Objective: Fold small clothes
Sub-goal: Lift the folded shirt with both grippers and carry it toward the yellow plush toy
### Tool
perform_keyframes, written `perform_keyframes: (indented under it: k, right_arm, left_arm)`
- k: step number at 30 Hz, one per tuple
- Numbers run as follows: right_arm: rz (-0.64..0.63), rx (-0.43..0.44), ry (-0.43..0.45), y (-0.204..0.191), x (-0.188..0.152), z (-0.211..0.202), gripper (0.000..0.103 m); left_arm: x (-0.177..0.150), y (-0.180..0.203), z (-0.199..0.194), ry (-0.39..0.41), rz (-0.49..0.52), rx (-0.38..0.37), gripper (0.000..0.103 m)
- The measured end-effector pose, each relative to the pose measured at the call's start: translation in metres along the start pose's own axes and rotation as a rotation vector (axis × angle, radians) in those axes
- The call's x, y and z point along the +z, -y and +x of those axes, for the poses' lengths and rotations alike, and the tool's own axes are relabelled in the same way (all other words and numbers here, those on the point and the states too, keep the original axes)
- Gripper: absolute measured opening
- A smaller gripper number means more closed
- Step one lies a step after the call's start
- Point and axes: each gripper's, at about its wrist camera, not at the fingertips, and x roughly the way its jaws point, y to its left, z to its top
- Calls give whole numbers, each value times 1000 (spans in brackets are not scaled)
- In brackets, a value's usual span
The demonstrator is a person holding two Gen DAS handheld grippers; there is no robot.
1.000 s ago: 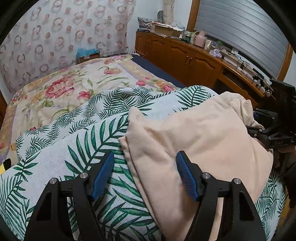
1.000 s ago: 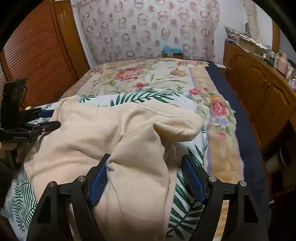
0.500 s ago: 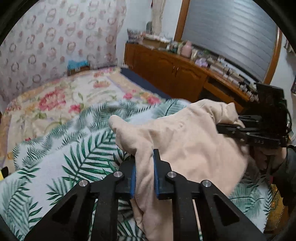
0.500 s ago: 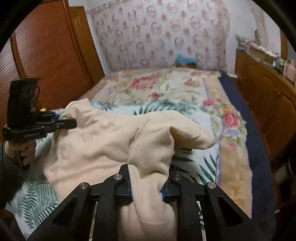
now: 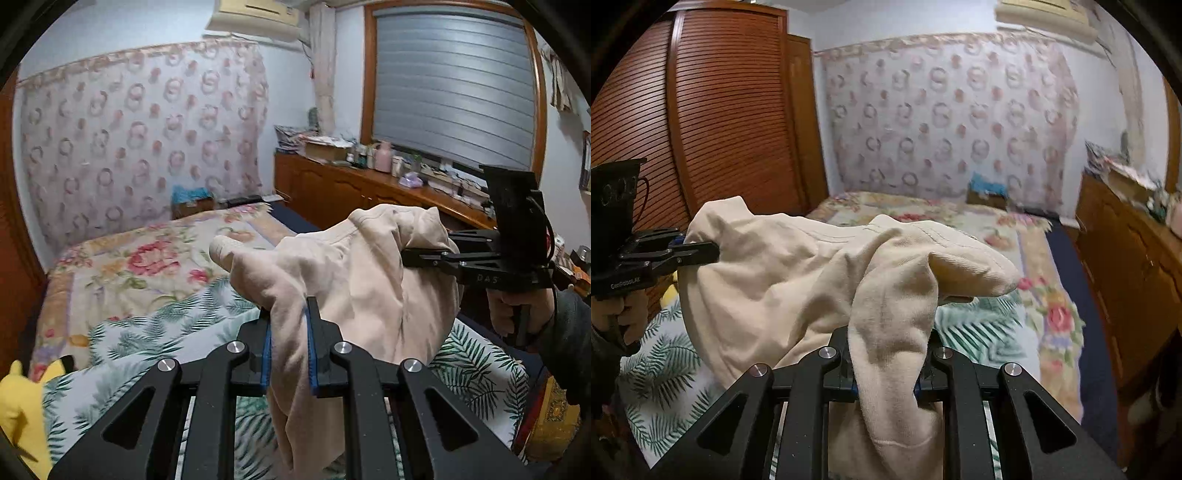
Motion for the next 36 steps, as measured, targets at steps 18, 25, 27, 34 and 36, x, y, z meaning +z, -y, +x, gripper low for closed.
perform_keyframes:
  k: [18,25,27,34,36]
  right_arm:
    - [-382,284,-76,-88,87,148,19]
    - [-559,361,-134,-125,115,218,19]
    - [-598,375,-143,-137,119,236,19]
    - [-686,429,-173,-178,136,278,19]
    - [-700,436,-181,-193,137,293,20]
  left_arm:
    - [-109,-149,-104,43,-276,334,16]
    - [-161,-177,-110,-3,-379,444,16]
    - [-171,-181,-111,-5,-408,467,16]
    - [-194,-181,-111,-25,-445,531,16]
    - [-196,-182,-111,-33,-444,550,16]
